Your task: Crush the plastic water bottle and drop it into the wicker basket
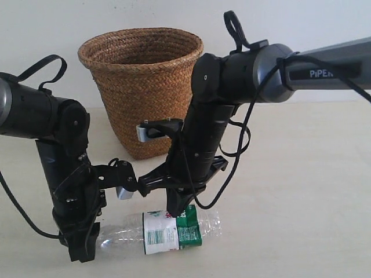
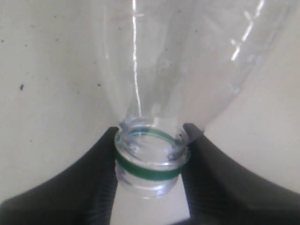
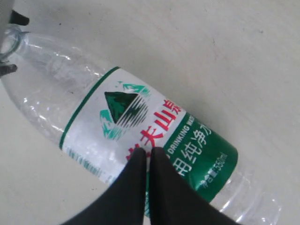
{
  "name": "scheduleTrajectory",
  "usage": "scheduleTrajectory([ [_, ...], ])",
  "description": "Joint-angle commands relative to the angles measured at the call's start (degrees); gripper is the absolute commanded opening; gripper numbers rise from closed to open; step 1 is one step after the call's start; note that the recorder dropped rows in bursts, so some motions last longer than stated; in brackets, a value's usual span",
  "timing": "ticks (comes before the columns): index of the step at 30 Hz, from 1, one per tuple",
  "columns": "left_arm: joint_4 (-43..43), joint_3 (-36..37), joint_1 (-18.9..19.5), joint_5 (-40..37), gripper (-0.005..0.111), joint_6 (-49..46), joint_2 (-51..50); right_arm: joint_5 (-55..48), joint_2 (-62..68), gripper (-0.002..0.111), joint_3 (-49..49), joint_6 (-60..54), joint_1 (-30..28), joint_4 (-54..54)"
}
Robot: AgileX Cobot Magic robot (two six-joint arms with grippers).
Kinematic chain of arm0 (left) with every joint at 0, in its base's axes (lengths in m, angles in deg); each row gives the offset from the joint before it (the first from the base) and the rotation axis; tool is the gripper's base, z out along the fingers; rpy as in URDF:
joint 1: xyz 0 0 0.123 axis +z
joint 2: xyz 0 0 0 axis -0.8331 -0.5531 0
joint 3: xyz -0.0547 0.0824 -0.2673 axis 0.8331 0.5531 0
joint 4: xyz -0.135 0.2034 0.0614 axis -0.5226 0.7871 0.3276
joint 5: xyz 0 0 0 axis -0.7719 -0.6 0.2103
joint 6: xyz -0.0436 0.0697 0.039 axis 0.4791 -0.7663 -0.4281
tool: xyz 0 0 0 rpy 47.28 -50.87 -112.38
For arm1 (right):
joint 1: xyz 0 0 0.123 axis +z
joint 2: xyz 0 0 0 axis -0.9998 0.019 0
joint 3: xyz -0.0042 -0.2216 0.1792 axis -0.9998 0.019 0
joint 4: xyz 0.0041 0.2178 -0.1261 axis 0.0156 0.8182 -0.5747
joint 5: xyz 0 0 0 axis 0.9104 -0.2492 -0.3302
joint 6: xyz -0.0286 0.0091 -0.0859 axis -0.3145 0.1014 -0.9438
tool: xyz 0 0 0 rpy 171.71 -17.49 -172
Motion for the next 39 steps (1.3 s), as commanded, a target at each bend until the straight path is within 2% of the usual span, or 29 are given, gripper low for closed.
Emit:
scheduleTrajectory([
  [1, -0.8, 0.0, -0.3, -0.6, 0.004, 0.0, 0.6, 0.1, 3.0, 0.0, 0.1, 0.2, 0.1, -1.5],
  [11, -0.8, 0.0, -0.3, -0.6, 0.004, 0.0, 0.6, -0.1, 10.7, 0.0, 0.1, -0.6, 0.1, -1.7],
  [39, -0.8, 0.0, -0.3, -0.6, 0.004, 0.0, 0.6, -1.6, 12.7, 0.0, 0.1, -0.7, 0.1, -1.2],
])
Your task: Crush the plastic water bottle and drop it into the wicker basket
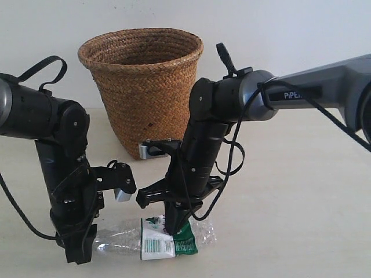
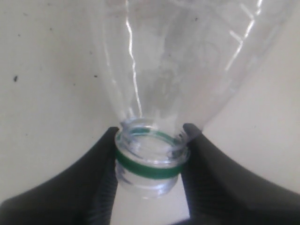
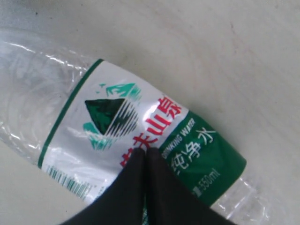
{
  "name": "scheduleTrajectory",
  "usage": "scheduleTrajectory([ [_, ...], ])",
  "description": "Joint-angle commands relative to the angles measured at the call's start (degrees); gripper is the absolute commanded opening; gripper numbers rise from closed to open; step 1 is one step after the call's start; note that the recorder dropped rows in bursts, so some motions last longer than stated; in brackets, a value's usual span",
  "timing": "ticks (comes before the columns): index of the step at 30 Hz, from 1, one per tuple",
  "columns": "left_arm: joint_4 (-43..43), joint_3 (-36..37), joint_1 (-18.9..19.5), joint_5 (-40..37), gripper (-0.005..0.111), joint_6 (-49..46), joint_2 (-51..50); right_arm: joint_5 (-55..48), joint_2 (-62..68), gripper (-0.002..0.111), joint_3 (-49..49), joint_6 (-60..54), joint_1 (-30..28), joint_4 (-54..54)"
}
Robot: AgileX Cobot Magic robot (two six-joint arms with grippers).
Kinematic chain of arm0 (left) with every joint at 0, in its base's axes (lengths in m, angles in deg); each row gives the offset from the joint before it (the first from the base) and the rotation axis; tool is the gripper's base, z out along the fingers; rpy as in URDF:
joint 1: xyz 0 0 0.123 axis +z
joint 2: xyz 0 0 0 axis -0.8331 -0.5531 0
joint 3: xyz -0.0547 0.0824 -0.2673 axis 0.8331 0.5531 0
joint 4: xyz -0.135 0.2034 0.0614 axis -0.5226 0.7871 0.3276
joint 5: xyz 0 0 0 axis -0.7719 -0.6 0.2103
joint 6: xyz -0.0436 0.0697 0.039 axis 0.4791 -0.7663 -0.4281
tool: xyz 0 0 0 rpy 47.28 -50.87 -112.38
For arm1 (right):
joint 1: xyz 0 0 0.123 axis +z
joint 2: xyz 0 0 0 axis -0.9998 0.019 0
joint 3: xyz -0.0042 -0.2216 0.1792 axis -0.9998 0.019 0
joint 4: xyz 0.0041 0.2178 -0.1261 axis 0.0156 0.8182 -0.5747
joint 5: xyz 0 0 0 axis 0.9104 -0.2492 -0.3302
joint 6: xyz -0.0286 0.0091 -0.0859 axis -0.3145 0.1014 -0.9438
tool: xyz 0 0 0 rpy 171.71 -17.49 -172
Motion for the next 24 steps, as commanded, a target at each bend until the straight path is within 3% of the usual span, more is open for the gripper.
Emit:
scheduleTrajectory([
  [1, -1.4, 0.0, -0.3, 0.1, 0.004, 0.0, 0.6, 0.6, 5.2, 0.0, 1.7, -0.5, 0.5, -4.1],
  [11, -1.4, 0.0, -0.3, 0.0, 0.004, 0.0, 0.6, -0.5, 1.2, 0.0, 1.7, -1.5, 0.5, -4.3],
  [15, -1.2, 0.0, -0.3, 0.0, 0.004, 0.0, 0.6, -3.6, -11.9, 0.0, 1.7, -1.5, 0.5, -10.5],
  [20, -1.1, 0.0, -0.3, 0.0, 0.004, 0.0, 0.6, -5.6, -21.7, 0.0, 1.7, 6.6, 0.5, -24.3],
  [24, -0.8, 0.0, -0.3, 0.0, 0.004, 0.0, 0.6, -4.4, -32.7, 0.0, 6.1, 8.2, 0.5, -26.0],
])
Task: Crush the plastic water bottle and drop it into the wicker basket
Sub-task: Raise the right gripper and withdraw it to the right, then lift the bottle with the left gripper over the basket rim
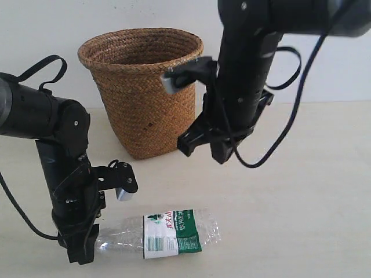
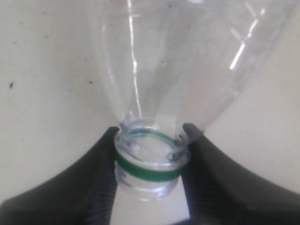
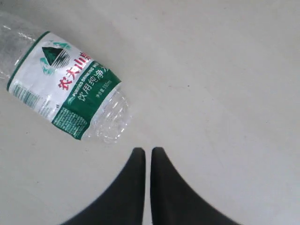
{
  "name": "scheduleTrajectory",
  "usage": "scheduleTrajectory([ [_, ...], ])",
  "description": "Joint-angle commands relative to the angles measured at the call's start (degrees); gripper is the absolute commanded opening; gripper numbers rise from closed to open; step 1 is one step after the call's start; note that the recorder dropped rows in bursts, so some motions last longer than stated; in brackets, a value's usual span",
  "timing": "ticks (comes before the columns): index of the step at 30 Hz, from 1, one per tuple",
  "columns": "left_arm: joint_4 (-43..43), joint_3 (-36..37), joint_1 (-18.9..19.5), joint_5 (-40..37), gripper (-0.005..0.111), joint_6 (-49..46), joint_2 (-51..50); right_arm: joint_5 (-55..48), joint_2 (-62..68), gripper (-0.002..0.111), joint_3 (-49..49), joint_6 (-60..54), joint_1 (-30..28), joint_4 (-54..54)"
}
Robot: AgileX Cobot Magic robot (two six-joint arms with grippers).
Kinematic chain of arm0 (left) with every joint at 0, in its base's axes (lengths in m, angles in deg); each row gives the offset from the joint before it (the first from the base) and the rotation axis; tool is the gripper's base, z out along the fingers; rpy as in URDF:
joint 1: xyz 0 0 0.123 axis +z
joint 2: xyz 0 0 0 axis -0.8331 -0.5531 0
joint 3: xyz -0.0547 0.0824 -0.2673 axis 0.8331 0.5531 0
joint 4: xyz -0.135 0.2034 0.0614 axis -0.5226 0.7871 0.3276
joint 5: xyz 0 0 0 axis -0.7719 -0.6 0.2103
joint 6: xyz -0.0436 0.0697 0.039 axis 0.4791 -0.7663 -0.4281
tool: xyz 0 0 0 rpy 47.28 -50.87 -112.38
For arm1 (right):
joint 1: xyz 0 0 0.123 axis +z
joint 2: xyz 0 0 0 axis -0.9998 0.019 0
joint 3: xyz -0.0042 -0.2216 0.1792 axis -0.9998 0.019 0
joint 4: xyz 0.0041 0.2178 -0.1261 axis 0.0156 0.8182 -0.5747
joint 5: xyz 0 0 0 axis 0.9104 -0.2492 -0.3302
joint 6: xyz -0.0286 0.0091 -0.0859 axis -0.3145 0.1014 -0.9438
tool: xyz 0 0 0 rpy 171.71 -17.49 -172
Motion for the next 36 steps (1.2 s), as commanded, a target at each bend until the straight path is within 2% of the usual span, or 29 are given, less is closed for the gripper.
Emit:
scheduleTrajectory([
  [1, 0.1, 0.0, -0.2, 0.4, 0.004, 0.2, 0.6, 2.9, -10.0, 0.0, 6.2, 1.9, -0.1, -1.5],
  [7, 0.2, 0.0, -0.2, 0.7, 0.004, 0.2, 0.6, 17.9, -26.5, 0.0, 23.7, 7.7, -0.1, -3.3],
  [11, 0.2, 0.0, -0.2, 1.1, 0.004, 0.2, 0.6, 29.1, -38.4, 0.0, 35.6, 7.7, -0.1, -3.4],
  [20, 0.2, 0.0, -0.2, 1.1, 0.004, 0.2, 0.6, 42.5, -62.8, 0.0, 57.2, 8.4, -0.1, -3.4],
  [27, 0.2, 0.0, -0.2, 1.1, 0.004, -0.3, 0.6, 42.7, -73.5, 0.0, 63.8, 8.5, -0.1, -3.5],
  [36, 5.9, -3.5, -0.2, 1.1, 0.004, 1.7, 3.6, 42.6, -75.4, 0.0, 63.9, 8.6, -0.1, -3.4],
])
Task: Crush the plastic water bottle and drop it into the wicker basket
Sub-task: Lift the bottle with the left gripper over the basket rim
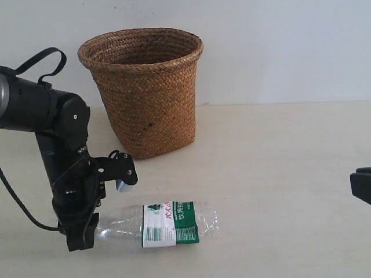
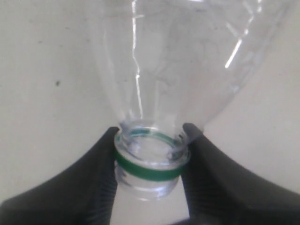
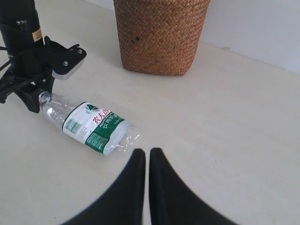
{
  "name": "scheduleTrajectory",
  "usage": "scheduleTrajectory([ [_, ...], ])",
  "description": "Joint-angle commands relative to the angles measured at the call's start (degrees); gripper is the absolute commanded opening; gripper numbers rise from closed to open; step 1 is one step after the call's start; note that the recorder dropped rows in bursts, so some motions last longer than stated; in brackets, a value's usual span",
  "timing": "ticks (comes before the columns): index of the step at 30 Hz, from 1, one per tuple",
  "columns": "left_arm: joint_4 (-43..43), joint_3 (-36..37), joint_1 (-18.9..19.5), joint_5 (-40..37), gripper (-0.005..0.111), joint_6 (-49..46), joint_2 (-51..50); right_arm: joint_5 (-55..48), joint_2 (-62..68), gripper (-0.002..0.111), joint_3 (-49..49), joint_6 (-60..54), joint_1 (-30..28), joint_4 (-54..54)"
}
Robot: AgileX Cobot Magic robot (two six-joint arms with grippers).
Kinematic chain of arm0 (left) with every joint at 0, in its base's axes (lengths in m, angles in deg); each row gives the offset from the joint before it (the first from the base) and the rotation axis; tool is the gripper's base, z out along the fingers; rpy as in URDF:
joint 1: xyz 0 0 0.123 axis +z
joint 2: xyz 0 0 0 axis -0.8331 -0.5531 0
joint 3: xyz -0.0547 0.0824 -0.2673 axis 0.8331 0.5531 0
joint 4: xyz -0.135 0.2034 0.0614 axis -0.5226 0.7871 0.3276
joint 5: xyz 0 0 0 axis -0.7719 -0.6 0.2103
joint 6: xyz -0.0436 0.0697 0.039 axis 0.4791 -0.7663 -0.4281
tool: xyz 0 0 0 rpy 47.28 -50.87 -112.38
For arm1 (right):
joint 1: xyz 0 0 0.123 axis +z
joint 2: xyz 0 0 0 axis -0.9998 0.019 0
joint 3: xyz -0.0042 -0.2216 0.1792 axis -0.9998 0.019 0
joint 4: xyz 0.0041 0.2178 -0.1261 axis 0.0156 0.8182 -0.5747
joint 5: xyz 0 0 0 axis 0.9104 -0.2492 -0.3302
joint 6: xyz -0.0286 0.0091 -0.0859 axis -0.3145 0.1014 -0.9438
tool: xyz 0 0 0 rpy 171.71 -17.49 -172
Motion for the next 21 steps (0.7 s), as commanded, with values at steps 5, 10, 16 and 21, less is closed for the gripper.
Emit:
scheduleTrajectory([
  [5, 6.8, -6.5, -0.2, -0.3, 0.004, 2.9, 6.6, 0.7, -0.4, 0.0, 0.1, 0.2, -0.1, -0.6],
  [10, 9.8, -10.9, -0.2, -0.9, 0.004, 3.8, 10.6, 0.7, -0.4, 0.0, 0.1, 0.2, -0.1, -0.6],
  [16, 14.7, -15.0, -0.2, -2.7, 0.004, 4.7, 15.6, 0.7, -0.4, 0.0, 0.1, 0.2, -0.1, -0.6],
  [21, 16.7, -16.5, -0.2, -3.8, 0.004, 6.8, 19.3, 0.7, -0.4, 0.0, 0.1, 0.2, -0.1, -0.6],
])
